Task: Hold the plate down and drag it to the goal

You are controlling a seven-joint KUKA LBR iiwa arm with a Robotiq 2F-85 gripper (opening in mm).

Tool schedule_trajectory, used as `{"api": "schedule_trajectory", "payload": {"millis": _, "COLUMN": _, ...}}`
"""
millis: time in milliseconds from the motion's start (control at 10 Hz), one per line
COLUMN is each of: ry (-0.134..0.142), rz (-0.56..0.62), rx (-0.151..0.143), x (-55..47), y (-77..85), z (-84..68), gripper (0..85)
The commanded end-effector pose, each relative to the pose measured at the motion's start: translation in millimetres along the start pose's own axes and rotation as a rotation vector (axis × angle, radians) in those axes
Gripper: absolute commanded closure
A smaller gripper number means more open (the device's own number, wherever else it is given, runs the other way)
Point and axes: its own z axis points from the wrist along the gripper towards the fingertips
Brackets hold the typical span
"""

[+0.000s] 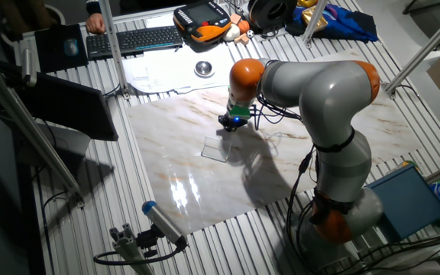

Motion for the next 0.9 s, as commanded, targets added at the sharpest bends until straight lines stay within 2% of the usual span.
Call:
{"api": "schedule_trajectory", "payload": {"millis": 0, "ry": 0.003, "rz": 0.002, "rx": -0.001, "x": 0.9, "y": 0.9, "z": -0.4, "gripper": 85.0}}
{"api": "schedule_trajectory", "payload": {"millis": 500, "ry": 0.012, "rz": 0.018, "rx": -0.003, "x": 11.2, "y": 5.2, "z": -1.5, "gripper": 85.0}}
{"api": "schedule_trajectory", "payload": {"millis": 800, "ry": 0.01, "rz": 0.021, "rx": -0.002, "x": 13.3, "y": 5.9, "z": -0.3, "gripper": 85.0}}
